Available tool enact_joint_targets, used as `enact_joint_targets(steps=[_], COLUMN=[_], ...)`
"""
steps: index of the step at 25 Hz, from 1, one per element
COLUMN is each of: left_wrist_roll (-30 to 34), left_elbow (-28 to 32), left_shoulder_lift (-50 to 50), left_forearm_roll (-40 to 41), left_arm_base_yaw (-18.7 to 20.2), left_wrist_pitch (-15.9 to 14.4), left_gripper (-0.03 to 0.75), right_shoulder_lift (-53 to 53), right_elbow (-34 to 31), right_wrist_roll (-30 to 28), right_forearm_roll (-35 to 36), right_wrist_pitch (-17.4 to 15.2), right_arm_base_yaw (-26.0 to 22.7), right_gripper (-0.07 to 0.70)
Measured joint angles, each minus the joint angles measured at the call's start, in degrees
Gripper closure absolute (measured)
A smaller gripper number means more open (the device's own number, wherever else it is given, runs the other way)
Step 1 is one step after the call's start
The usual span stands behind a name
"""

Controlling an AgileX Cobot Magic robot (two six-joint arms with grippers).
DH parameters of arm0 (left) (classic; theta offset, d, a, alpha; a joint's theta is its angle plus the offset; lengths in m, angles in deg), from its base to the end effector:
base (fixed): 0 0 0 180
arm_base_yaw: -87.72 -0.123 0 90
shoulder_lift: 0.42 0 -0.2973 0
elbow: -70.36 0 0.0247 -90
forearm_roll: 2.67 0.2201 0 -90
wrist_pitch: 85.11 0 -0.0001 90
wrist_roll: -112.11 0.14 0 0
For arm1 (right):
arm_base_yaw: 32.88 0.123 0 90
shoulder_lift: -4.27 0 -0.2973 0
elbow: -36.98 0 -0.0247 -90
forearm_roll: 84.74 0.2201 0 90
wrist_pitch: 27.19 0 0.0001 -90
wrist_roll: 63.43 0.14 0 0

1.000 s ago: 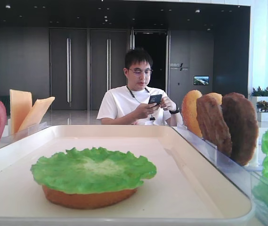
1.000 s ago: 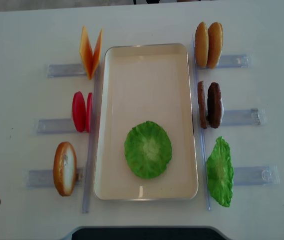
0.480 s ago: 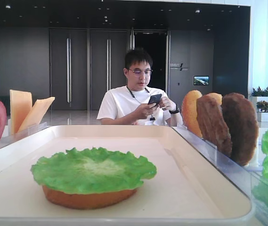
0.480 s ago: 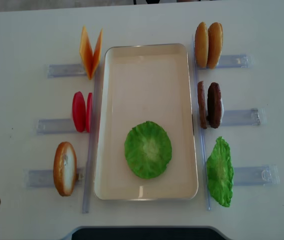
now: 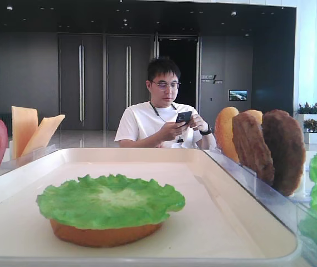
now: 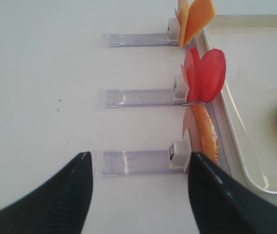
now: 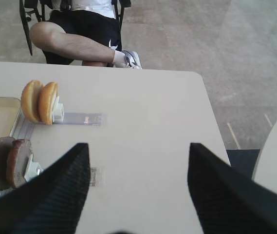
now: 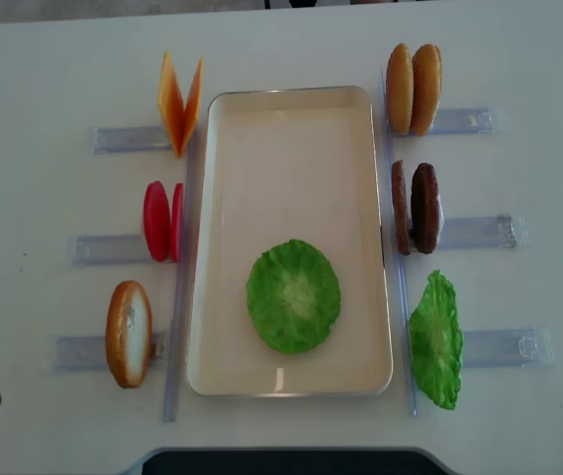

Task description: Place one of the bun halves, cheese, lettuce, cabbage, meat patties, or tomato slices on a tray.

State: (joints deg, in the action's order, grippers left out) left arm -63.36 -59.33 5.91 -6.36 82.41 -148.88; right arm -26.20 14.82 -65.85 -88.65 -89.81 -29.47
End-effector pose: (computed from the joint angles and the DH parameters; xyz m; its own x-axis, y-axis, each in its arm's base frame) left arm -0.0039 -0.0085 0.2267 -0.5048 0.0038 -0.8632 -0.0173 0.9997 0.0145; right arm 0.0305 -0.0067 0.3674 -0.4235 -0.0988 -0.9005 -0.0359 0.9951 -0.0923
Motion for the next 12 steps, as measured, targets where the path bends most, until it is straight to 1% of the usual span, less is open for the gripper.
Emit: enact_joint_targets(steps=[6, 12], left_wrist_roll=[0.0, 0.0], left_elbow=[0.0, 0.0], left_shoulder_lift=[0.0, 0.0], left_forearm_roll=[0.0, 0.0], left_arm_base_yaw=[0.0, 0.0], left_wrist_pitch=[0.0, 0.0], left_gripper=[0.244, 0.244], right_shoulder_lift=[7.5, 15.5], right_elbow=[-5.1, -10.6], right_wrist_roll=[1.0, 2.1], right_forearm_roll=[0.0, 0.1], right_wrist_pitch=[-3.7, -4.7], right_arm_base_yaw=[0.0, 0.0], right_gripper=[0.185, 0.185])
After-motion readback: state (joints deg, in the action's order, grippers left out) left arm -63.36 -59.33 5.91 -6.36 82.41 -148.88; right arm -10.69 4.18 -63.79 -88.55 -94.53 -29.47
